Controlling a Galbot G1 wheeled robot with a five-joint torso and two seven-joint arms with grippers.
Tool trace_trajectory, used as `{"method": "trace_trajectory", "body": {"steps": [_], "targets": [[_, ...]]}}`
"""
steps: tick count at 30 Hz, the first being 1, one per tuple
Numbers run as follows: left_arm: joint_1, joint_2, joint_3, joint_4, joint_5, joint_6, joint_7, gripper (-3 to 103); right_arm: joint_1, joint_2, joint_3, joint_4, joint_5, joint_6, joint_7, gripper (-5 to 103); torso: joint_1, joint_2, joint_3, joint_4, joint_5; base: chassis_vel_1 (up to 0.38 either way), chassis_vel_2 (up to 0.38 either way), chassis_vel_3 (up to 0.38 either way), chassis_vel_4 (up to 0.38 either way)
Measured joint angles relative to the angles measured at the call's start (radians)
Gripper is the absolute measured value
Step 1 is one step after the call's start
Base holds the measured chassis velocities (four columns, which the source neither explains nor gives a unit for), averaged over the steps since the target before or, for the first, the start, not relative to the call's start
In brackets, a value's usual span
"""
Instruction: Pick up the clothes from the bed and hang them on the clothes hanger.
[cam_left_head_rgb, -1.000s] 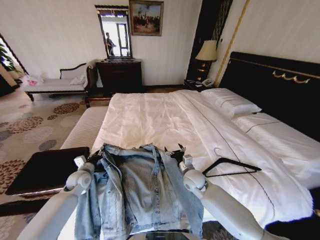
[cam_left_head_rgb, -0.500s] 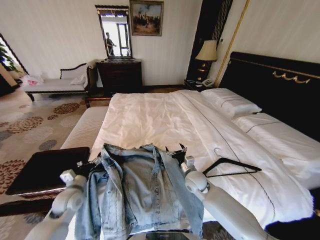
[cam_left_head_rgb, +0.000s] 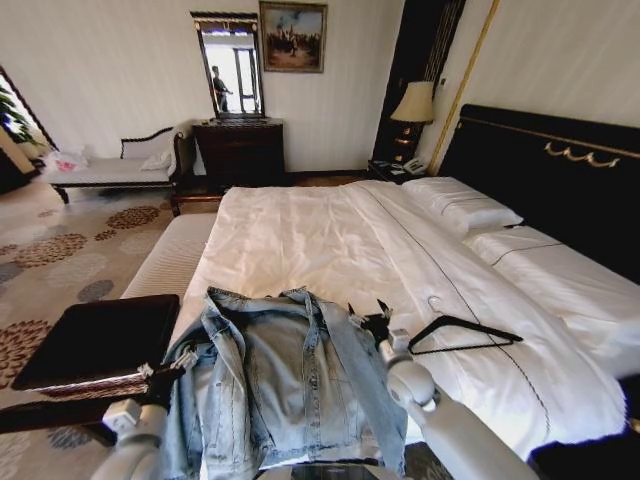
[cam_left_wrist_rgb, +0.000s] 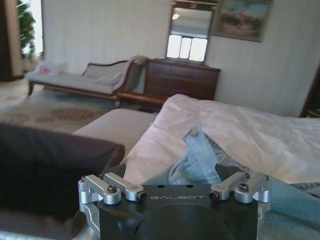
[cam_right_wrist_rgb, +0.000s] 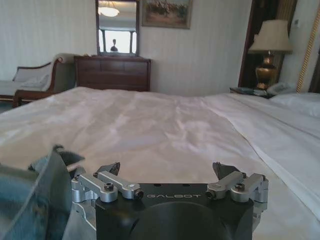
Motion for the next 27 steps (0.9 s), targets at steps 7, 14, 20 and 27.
{"method": "trace_trajectory", "body": {"steps": [7,14,20,27], "targets": [[0.028,-0.069,0.035,-0.005,0.046,-0.033,-0.002,100,-0.098,0.035,0.048,0.024,-0.039,0.026,-0.026,100,0.000,0.000,0.000,0.0003,-0.0003,0.000,0.000,0.000,0.000],[0.042,-0.089,0.076,-0.015,0.082,-0.045,-0.005,100,-0.143,0.063,0.078,0.037,-0.067,0.047,-0.052,100,0.000,0.000,0.000,0.0004,-0.0004,0.000,0.000,0.000,0.000],[0.053,-0.088,0.085,-0.002,0.110,-0.070,-0.005,100,-0.159,0.072,0.089,0.039,-0.080,0.054,-0.059,100,0.000,0.000,0.000,0.0004,-0.0004,0.000,0.000,0.000,0.000],[0.056,-0.088,0.078,0.010,0.103,-0.083,-0.005,100,-0.158,0.066,0.089,0.043,-0.083,0.054,-0.056,100,0.000,0.000,0.000,0.0005,-0.0005,-0.058,-0.059,0.071,0.052]]}}
